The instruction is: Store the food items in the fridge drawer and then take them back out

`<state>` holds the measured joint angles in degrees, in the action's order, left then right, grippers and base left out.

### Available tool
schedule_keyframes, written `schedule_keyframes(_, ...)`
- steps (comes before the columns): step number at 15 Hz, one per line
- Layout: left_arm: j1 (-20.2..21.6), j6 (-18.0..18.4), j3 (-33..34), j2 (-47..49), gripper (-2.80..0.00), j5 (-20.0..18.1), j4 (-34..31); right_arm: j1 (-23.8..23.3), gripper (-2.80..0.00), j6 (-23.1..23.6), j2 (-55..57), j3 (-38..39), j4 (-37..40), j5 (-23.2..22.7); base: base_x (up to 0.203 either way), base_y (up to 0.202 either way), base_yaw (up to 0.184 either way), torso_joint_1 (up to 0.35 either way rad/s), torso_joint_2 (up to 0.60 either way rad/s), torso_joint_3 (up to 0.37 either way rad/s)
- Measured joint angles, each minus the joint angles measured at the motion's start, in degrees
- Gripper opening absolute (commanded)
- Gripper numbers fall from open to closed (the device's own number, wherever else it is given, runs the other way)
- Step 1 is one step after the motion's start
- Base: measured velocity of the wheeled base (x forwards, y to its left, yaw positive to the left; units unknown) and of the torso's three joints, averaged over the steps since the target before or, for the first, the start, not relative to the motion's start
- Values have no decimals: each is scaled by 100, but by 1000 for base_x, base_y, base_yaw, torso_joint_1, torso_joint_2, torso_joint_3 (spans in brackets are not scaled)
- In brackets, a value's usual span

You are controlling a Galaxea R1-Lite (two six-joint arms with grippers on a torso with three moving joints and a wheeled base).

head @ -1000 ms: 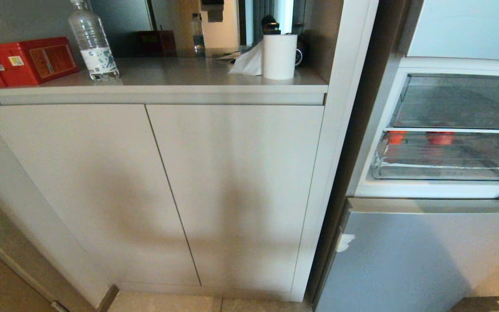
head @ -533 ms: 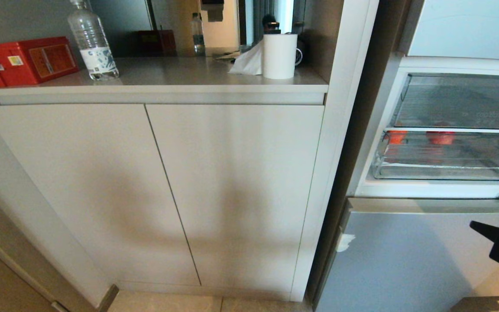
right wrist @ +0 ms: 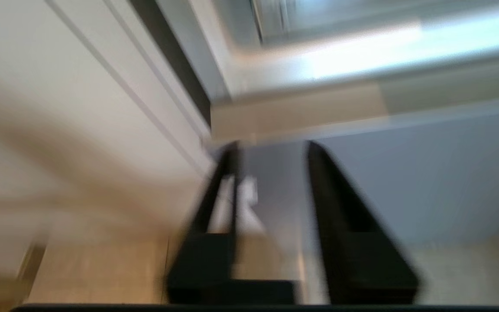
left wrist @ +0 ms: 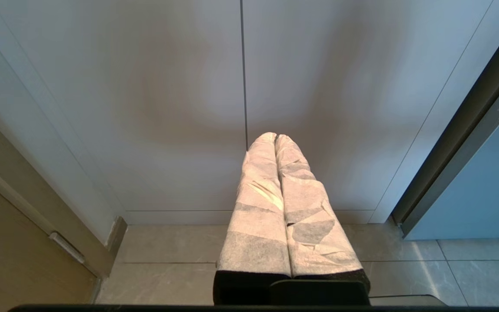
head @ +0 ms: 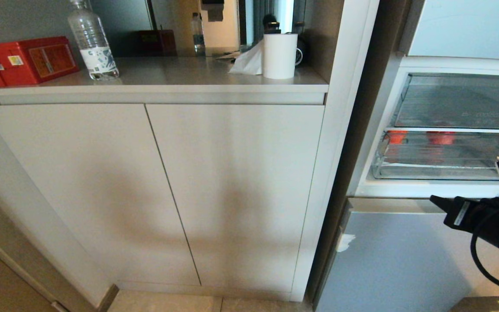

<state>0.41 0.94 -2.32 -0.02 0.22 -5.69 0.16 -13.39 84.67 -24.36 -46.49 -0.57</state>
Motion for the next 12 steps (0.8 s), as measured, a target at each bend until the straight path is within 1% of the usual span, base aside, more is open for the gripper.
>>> schedule_keyframes(2,0,2,0,0,-280,2,0,0,0,139,315,2,-671,-33,0,0,0,0,0,0)
schedule_keyframes(5,0,2,0,0,-280,2,0,-12,0,604,846,1,-1599,-101,0,0,0,0,0,0)
schedule_keyframes(8,0,2,0,0,-280,2,0,-50,0,1053,1537,-45,-2734,-355,0,0,0,0,0,0)
schedule_keyframes(10,0,2,0,0,-280,2,1,-68,0,1131,2002,-225,-3272,-404,0,0,0,0,0,0)
schedule_keyframes(12,0,2,0,0,-280,1,1,-92,0,1116,2369,-528,-3473,-400,0,0,0,0,0,0)
